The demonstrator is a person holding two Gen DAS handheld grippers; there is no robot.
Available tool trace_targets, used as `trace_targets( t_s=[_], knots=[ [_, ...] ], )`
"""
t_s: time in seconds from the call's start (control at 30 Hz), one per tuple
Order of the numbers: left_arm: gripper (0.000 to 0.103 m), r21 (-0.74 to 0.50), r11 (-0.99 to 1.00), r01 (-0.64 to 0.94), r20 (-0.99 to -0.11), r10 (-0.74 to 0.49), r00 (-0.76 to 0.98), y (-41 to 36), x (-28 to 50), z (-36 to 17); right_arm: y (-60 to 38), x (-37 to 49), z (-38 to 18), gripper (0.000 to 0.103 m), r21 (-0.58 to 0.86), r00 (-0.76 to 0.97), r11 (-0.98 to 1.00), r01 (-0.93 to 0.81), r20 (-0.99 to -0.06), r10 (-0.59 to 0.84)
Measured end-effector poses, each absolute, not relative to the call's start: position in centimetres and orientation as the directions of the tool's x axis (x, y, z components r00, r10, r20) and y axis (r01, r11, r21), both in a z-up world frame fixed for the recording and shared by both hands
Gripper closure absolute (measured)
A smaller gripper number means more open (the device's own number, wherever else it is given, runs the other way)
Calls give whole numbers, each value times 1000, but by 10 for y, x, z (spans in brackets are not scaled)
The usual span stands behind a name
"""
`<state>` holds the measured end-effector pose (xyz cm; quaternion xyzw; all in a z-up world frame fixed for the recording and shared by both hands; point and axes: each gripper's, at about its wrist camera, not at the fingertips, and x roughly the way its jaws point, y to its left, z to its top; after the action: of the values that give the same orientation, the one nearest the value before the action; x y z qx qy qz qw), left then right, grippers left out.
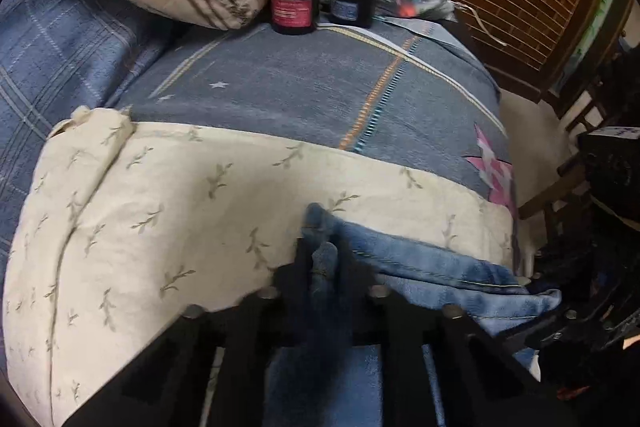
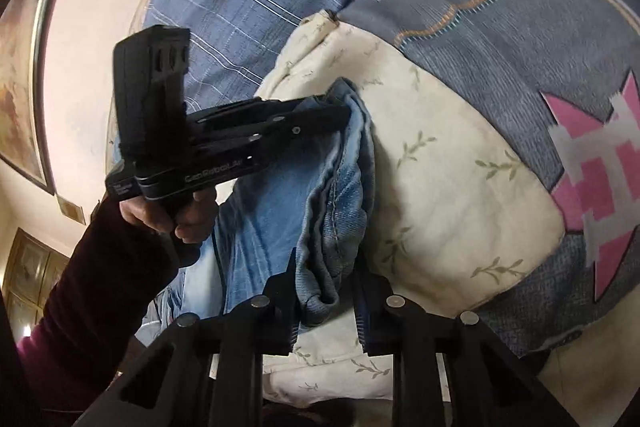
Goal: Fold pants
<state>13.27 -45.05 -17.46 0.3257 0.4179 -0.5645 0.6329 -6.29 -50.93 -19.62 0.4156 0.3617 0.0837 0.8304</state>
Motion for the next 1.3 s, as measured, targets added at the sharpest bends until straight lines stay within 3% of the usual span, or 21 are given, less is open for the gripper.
trace_targets(
  t_s=[0.37,0.53,0.9,1.3],
  knots=[
    [94,-86,173,981,-838,-545,22,-431,130,-146,-475,-67,-153,81,585,802,806,93,-523,287],
    [94,-119,179,977,-773,-634,22,-404,129,-112,-454,-76,-128,81,533,848,845,48,-468,247],
    [94,-161,249,955,-604,-790,104,-273,138,-40,-377,-70,-72,80,523,838,840,-142,-389,384],
    [90,-302,487,819,-592,-769,239,-128,173,-101,-267,-17,-105,80,515,706,830,-213,-506,495]
  ],
)
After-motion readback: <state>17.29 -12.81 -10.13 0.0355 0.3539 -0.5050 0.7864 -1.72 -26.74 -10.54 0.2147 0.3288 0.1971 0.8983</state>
